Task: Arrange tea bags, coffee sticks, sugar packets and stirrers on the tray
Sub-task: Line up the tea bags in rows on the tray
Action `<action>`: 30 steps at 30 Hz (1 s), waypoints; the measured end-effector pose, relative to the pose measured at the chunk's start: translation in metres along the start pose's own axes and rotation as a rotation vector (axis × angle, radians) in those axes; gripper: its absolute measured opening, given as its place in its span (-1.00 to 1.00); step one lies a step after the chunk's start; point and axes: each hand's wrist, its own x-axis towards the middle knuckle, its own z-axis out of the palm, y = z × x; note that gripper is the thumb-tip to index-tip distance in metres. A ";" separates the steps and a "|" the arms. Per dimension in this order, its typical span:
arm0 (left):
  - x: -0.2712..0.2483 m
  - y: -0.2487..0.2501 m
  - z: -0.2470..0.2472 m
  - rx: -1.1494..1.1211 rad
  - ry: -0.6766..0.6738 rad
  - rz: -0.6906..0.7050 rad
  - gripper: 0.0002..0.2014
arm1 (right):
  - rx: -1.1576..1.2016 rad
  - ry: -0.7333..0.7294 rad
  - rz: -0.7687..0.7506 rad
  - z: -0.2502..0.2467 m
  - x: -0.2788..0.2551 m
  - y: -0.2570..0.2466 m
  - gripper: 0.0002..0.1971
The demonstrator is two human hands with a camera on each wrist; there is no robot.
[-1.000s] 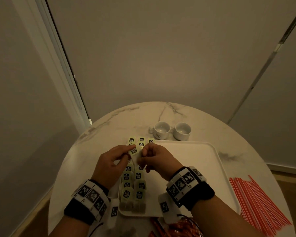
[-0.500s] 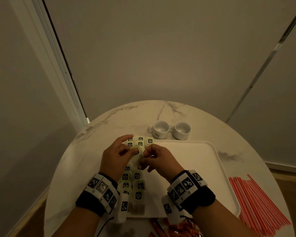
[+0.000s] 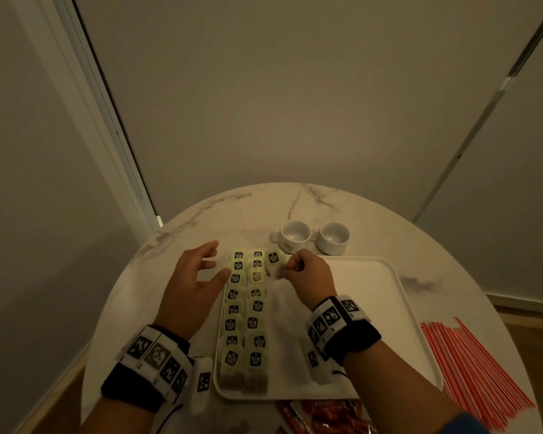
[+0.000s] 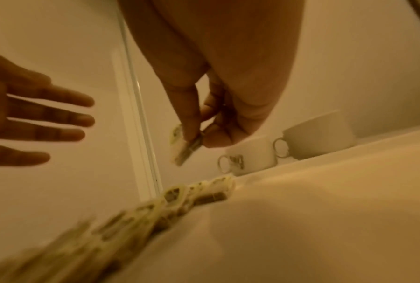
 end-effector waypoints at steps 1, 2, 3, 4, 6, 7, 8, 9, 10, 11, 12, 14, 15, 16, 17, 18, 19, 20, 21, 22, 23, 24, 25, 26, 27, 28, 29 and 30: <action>0.000 0.001 0.001 0.033 -0.013 0.024 -0.63 | 0.038 0.002 -0.043 0.001 -0.001 -0.003 -0.76; 0.001 0.001 0.003 0.059 -0.026 0.039 -0.69 | 0.087 -0.009 -0.076 0.002 -0.004 -0.007 -0.76; 0.004 0.003 0.006 0.070 -0.042 0.043 -0.72 | 0.142 -0.026 -0.101 0.003 -0.006 -0.010 -0.76; 0.007 0.004 0.011 0.066 -0.058 0.038 -0.73 | 0.193 -0.047 -0.125 0.004 -0.009 -0.012 -0.75; 0.016 0.008 0.021 0.018 -0.086 -0.002 -0.75 | 0.258 -0.083 -0.165 0.006 -0.012 -0.016 -0.74; 0.020 0.011 0.025 -0.009 -0.089 -0.017 -0.81 | 0.277 -0.103 -0.181 0.006 -0.013 -0.017 -0.74; 0.024 0.013 0.028 -0.024 -0.084 -0.018 -0.89 | 0.291 -0.120 -0.197 0.006 -0.014 -0.018 -0.75; 0.028 0.015 0.030 -0.034 -0.075 -0.008 -0.93 | 0.310 -0.131 -0.209 0.006 -0.014 -0.019 -0.76; 0.030 0.017 0.032 -0.042 -0.059 0.003 -0.90 | 0.329 -0.143 -0.214 0.004 -0.015 -0.020 -0.78; 0.032 0.018 0.032 -0.055 -0.046 0.004 -0.88 | 0.350 -0.158 -0.212 0.003 -0.015 -0.021 -0.81; 0.034 0.020 0.033 -0.060 -0.038 0.005 -0.89 | 0.362 -0.176 -0.204 0.001 -0.016 -0.021 -0.84; 0.035 0.023 0.033 -0.035 -0.040 0.020 -0.91 | 0.361 -0.193 -0.204 -0.002 -0.015 -0.021 -0.89; 0.036 0.023 0.034 -0.020 -0.050 0.028 -0.93 | 0.359 -0.188 -0.206 -0.003 -0.015 -0.019 -0.89; 0.037 0.023 0.034 0.000 -0.065 0.040 -0.94 | 0.360 -0.182 -0.206 -0.003 -0.015 -0.018 -0.89; 0.038 0.023 0.035 0.024 -0.083 0.057 -0.94 | 0.360 -0.178 -0.205 -0.004 -0.015 -0.018 -0.88; 0.038 0.023 0.035 0.050 -0.097 0.074 -0.94 | 0.348 -0.172 -0.207 -0.003 -0.014 -0.017 -0.88; 0.040 0.023 0.036 0.067 -0.107 0.085 -0.93 | 0.323 -0.162 -0.213 -0.003 -0.014 -0.015 -0.89; 0.041 0.023 0.036 0.072 -0.114 0.089 -0.93 | 0.283 -0.150 -0.224 -0.002 -0.013 -0.013 -0.90; 0.042 0.023 0.036 0.070 -0.121 0.091 -0.94 | 0.244 -0.140 -0.236 -0.002 -0.012 -0.012 -0.90; 0.043 0.023 0.036 0.067 -0.127 0.093 -0.94 | 0.220 -0.134 -0.243 -0.001 -0.012 -0.011 -0.90; 0.044 0.023 0.036 0.064 -0.132 0.091 -0.94 | 0.218 -0.134 -0.237 -0.001 -0.011 -0.011 -0.88; 0.045 0.022 0.037 0.061 -0.140 0.085 -0.95 | 0.233 -0.137 -0.217 -0.001 -0.009 -0.011 -0.87; 0.045 0.023 0.037 0.060 -0.148 0.075 -0.93 | 0.261 -0.136 -0.184 -0.003 -0.008 -0.012 -0.85; 0.044 0.023 0.037 0.064 -0.150 0.058 -0.85 | 0.292 -0.124 -0.138 -0.004 -0.007 -0.012 -0.83; 0.043 0.023 0.037 0.077 -0.145 0.036 -0.73 | 0.314 -0.102 -0.085 -0.005 -0.005 -0.011 -0.81; 0.042 0.024 0.035 0.091 -0.130 0.015 -0.62 | 0.323 -0.075 -0.017 -0.005 -0.003 -0.009 -0.77; 0.041 0.025 0.032 0.098 -0.106 -0.003 -0.57 | 0.320 -0.057 0.065 -0.006 -0.001 -0.005 -0.72; 0.039 0.026 0.029 0.094 -0.077 -0.012 -0.58 | 0.309 -0.046 0.153 -0.004 0.003 -0.001 -0.68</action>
